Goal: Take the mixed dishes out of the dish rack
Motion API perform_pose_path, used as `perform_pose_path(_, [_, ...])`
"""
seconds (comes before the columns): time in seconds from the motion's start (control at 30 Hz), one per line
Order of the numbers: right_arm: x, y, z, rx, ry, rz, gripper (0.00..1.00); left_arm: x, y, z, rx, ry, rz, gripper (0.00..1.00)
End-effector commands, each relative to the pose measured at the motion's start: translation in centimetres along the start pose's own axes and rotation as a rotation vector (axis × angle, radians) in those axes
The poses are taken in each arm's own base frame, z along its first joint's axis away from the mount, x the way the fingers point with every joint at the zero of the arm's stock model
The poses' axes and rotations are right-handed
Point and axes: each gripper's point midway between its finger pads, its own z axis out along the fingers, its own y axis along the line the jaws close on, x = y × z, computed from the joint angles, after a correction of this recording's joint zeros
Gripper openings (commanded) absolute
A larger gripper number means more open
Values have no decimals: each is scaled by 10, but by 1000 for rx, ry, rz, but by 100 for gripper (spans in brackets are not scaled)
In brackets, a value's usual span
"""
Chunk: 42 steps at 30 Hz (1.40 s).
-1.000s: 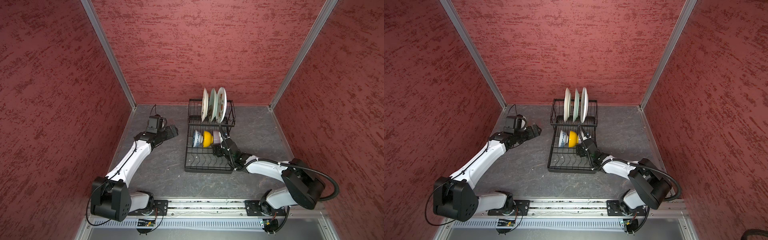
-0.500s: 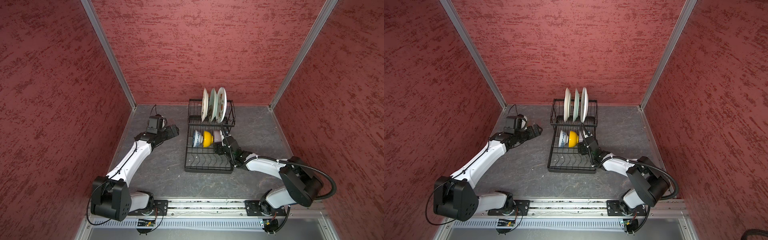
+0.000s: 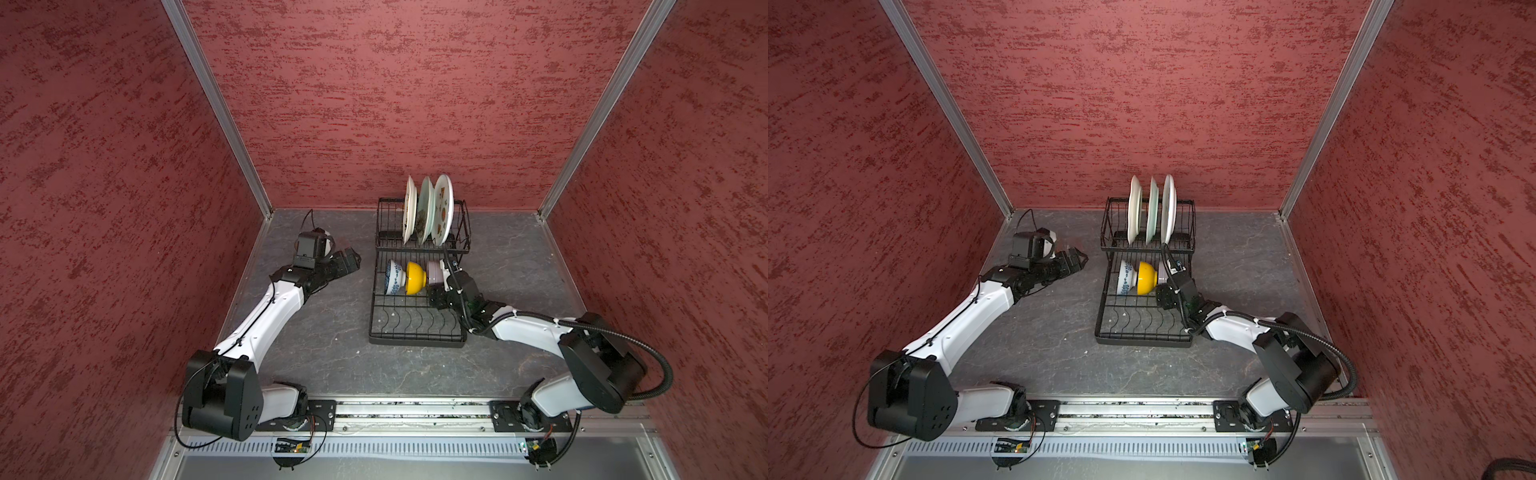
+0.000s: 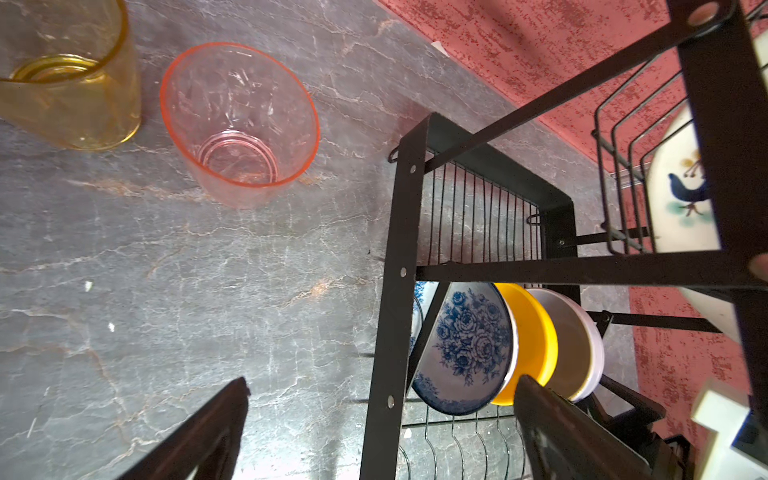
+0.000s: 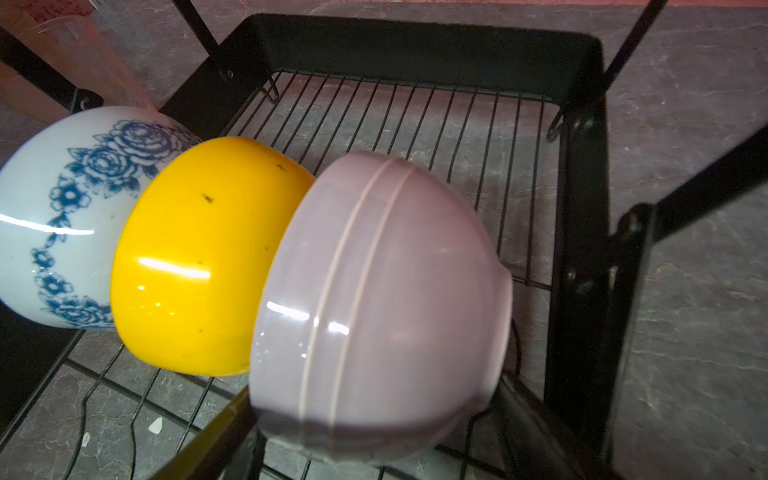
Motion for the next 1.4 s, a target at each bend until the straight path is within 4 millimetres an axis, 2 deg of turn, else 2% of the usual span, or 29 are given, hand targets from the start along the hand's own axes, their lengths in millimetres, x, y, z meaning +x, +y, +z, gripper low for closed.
perform_pose_path(0.0, [-15, -1, -2, -11, -44, 16, 81, 0, -7, 0, 37, 0, -1, 100])
perform_pose_path(0.3, [-13, -1, 0, -34, -18, 55, 80, 5, -7, -5, 47, 4, -2, 100])
perform_pose_path(0.67, [-15, 4, 8, -85, 0, 68, 80, 9, -7, -1, 56, 22, -6, 99])
perform_pose_path(0.83, [-14, 4, 13, -81, 12, 59, 85, 8, -7, -1, 56, 21, -5, 100])
perform_pose_path(1.0, [-12, -6, 18, -17, 27, 67, 88, 8, -6, 0, 52, 20, -2, 100])
perform_pose_path(1.37, [-24, -16, 11, 50, 4, 69, 95, 9, -4, 7, 48, 31, -2, 100])
